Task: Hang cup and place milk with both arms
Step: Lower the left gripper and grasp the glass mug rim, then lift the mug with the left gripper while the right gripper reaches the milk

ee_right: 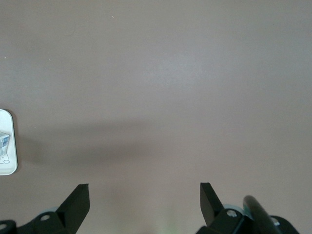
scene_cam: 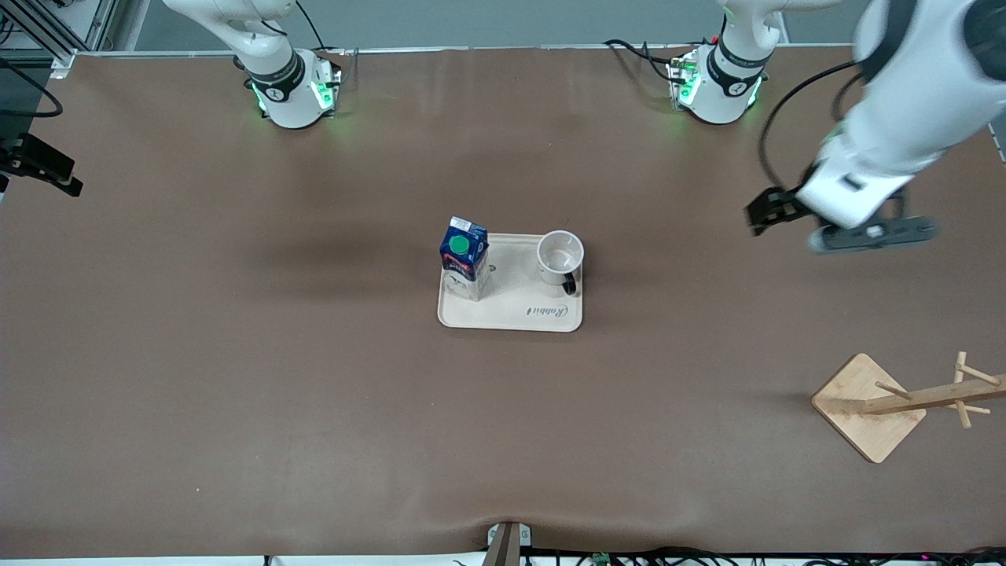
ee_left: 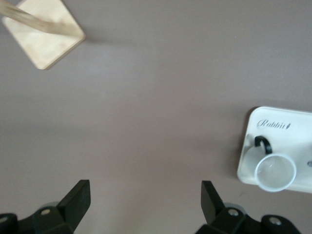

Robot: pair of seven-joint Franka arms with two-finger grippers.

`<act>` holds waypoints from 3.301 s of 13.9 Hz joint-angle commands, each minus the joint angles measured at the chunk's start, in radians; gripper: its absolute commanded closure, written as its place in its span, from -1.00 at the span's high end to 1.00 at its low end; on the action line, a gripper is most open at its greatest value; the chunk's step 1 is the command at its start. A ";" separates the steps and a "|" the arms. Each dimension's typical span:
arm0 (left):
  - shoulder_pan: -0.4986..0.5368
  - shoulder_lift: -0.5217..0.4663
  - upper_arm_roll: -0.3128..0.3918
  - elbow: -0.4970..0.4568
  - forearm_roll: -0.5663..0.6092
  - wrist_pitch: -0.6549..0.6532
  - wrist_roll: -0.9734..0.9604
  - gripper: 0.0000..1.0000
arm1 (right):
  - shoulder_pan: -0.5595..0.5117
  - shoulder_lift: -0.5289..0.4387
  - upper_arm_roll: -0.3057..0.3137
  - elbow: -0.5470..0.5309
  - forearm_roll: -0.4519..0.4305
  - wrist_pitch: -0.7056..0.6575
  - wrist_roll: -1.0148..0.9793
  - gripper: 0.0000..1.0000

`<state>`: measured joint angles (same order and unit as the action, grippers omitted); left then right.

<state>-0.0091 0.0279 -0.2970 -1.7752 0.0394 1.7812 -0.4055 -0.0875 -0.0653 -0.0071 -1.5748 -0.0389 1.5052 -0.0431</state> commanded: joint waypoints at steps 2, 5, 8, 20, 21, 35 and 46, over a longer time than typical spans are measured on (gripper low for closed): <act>0.000 0.016 -0.111 -0.145 -0.006 0.179 -0.247 1.00 | -0.017 0.007 0.009 0.005 0.004 0.003 0.002 1.00; -0.012 0.111 -0.224 -0.153 0.014 0.259 -0.424 1.00 | -0.017 0.012 0.009 0.006 0.002 0.003 0.000 1.00; -0.101 0.217 -0.229 -0.156 0.052 0.335 -0.508 1.00 | -0.018 0.027 0.009 0.021 0.002 0.001 -0.001 1.00; -0.221 0.356 -0.229 -0.312 0.206 0.564 -0.842 0.75 | -0.008 0.079 0.012 0.019 -0.001 0.067 -0.009 1.00; -0.221 0.360 -0.229 -0.314 0.208 0.564 -0.840 0.59 | -0.005 0.149 0.012 0.019 -0.001 0.073 -0.011 1.00; -0.206 0.397 -0.222 -0.227 0.206 0.581 -0.834 -1.00 | 0.023 0.245 0.013 0.024 0.143 0.072 0.062 1.00; 0.016 0.251 -0.231 0.146 0.176 0.175 -0.521 -1.00 | 0.331 0.289 0.013 0.019 0.361 0.122 0.589 1.00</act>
<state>-0.0516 0.2842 -0.5156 -1.6757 0.2256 1.9892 -0.9979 0.1629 0.2076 0.0159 -1.5624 0.3094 1.5989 0.4489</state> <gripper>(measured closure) 0.934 0.000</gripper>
